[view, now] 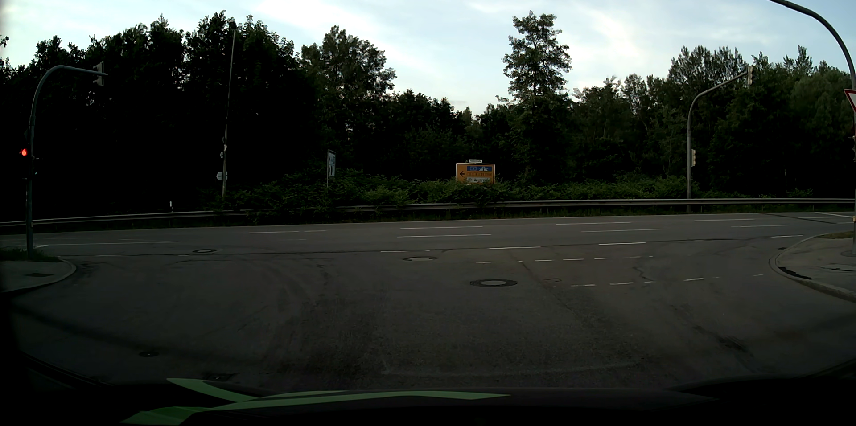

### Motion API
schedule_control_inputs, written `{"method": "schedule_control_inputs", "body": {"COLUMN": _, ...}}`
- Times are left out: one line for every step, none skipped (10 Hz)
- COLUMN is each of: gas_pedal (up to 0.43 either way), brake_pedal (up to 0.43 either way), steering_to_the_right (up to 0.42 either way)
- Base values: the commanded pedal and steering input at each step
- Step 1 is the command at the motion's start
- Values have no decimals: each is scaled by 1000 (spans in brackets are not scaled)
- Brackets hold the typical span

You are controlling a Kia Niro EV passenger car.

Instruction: Follow the waypoints while adhering to traffic rules and regulations

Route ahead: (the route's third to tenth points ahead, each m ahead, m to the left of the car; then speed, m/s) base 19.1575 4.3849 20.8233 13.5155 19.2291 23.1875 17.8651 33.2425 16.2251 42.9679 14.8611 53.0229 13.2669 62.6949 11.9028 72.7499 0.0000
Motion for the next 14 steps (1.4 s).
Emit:
{"method": "schedule_control_inputs", "body": {"gas_pedal": 0, "brake_pedal": 317, "steering_to_the_right": -3}}
{"method": "schedule_control_inputs", "body": {"gas_pedal": 0, "brake_pedal": 317, "steering_to_the_right": -3}}
{"method": "schedule_control_inputs", "body": {"gas_pedal": 0, "brake_pedal": 317, "steering_to_the_right": -3}}
{"method": "schedule_control_inputs", "body": {"gas_pedal": 0, "brake_pedal": 317, "steering_to_the_right": -3}}
{"method": "schedule_control_inputs", "body": {"gas_pedal": 0, "brake_pedal": 317, "steering_to_the_right": -3}}
{"method": "schedule_control_inputs", "body": {"gas_pedal": 0, "brake_pedal": 317, "steering_to_the_right": -3}}
{"method": "schedule_control_inputs", "body": {"gas_pedal": 0, "brake_pedal": 317, "steering_to_the_right": -5}}
{"method": "schedule_control_inputs", "body": {"gas_pedal": 0, "brake_pedal": 317, "steering_to_the_right": -5}}
{"method": "schedule_control_inputs", "body": {"gas_pedal": 0, "brake_pedal": 317, "steering_to_the_right": -5}}
{"method": "schedule_control_inputs", "body": {"gas_pedal": 0, "brake_pedal": 317, "steering_to_the_right": -5}}
{"method": "schedule_control_inputs", "body": {"gas_pedal": 0, "brake_pedal": 317, "steering_to_the_right": -6}}
{"method": "schedule_control_inputs", "body": {"gas_pedal": 0, "brake_pedal": 317, "steering_to_the_right": -6}}
{"method": "schedule_control_inputs", "body": {"gas_pedal": 0, "brake_pedal": 317, "steering_to_the_right": -6}}
{"method": "schedule_control_inputs", "body": {"gas_pedal": 0, "brake_pedal": 317, "steering_to_the_right": -6}}
